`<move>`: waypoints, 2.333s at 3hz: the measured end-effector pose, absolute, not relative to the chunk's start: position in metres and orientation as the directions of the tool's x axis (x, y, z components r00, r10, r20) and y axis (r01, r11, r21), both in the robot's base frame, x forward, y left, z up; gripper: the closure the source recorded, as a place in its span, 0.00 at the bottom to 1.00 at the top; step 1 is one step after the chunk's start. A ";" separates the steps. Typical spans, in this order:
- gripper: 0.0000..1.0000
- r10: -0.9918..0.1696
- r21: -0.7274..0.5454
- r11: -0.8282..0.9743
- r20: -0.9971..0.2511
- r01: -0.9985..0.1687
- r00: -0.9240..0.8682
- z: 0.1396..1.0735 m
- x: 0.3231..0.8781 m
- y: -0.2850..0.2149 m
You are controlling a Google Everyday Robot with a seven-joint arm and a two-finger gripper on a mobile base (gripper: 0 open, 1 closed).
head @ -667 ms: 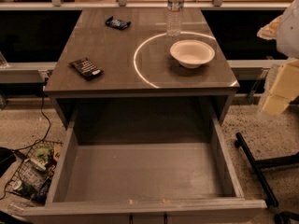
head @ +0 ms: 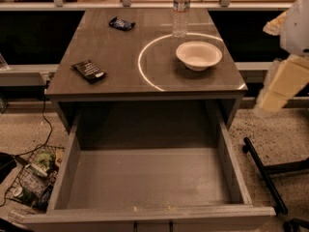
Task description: Place rxbar chocolate into top drawer
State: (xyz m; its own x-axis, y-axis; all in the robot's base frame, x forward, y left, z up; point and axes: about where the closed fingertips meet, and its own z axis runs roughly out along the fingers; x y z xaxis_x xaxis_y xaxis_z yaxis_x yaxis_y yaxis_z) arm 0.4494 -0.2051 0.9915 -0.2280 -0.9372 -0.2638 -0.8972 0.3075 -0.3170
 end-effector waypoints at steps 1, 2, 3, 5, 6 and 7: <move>0.00 -0.872 -0.347 0.430 -0.400 -0.833 -0.283 0.990 0.472 -0.185; 0.00 -0.779 -0.304 0.536 -0.537 -0.787 -0.324 0.966 0.486 -0.170; 0.00 -0.677 -0.223 0.586 -0.663 -0.779 -0.319 0.929 0.496 -0.149; 0.00 -0.336 -0.221 0.641 -0.942 -0.735 -0.011 0.948 0.576 -0.089; 0.00 -0.324 -0.285 0.632 -0.942 -0.721 0.088 0.960 0.589 -0.060; 0.00 -0.335 -0.294 0.625 -0.938 -0.723 0.092 0.964 0.585 -0.057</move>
Offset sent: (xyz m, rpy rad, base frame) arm 0.1268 0.0488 0.0083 0.6288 -0.5249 -0.3054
